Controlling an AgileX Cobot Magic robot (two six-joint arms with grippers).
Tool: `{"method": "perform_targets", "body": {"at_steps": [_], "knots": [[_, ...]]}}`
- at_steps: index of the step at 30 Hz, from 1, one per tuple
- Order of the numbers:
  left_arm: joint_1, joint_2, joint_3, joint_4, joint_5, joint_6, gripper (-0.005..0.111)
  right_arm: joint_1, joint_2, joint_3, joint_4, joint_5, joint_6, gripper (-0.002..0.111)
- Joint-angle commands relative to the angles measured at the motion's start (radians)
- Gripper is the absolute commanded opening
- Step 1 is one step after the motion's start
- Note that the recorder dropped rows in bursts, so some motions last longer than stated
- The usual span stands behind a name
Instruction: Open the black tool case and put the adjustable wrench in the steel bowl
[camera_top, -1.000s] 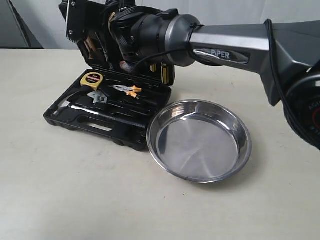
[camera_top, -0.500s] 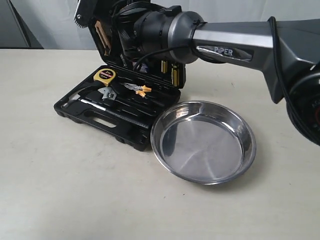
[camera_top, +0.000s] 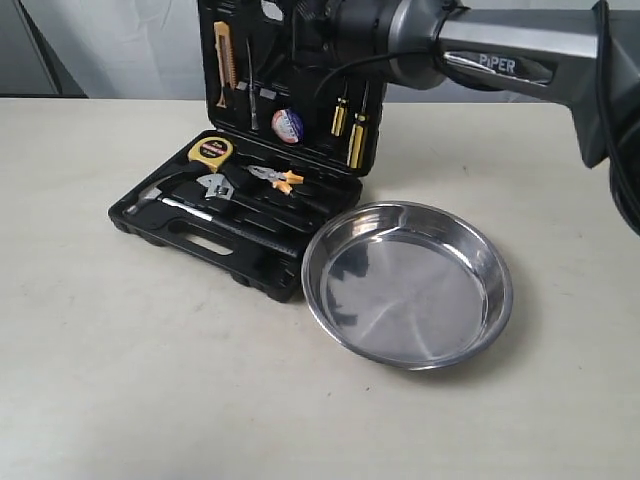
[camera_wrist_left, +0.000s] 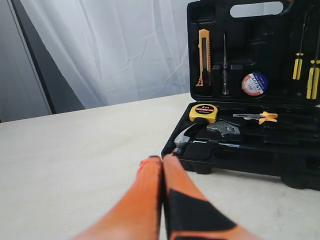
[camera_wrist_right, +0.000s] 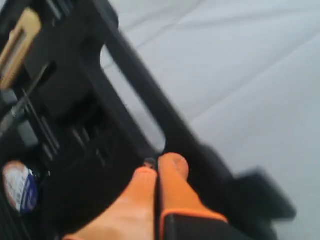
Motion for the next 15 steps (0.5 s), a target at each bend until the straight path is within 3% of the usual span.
{"method": "perform_targets", "body": {"at_steps": [1, 11, 15], "knots": [[-0.001, 0.004, -0.002, -0.002, -0.005, -0.001, 0.0, -0.039, 0.017, 0.013, 0.092, 0.04, -0.002, -0.001], [-0.001, 0.004, -0.002, -0.002, -0.005, -0.001, 0.0, -0.063, 0.012, 0.013, 0.179, 0.047, -0.028, -0.001], [-0.001, 0.004, -0.002, -0.002, -0.005, -0.001, 0.0, -0.063, -0.02, 0.013, 0.428, 0.048, -0.204, -0.001]]}}
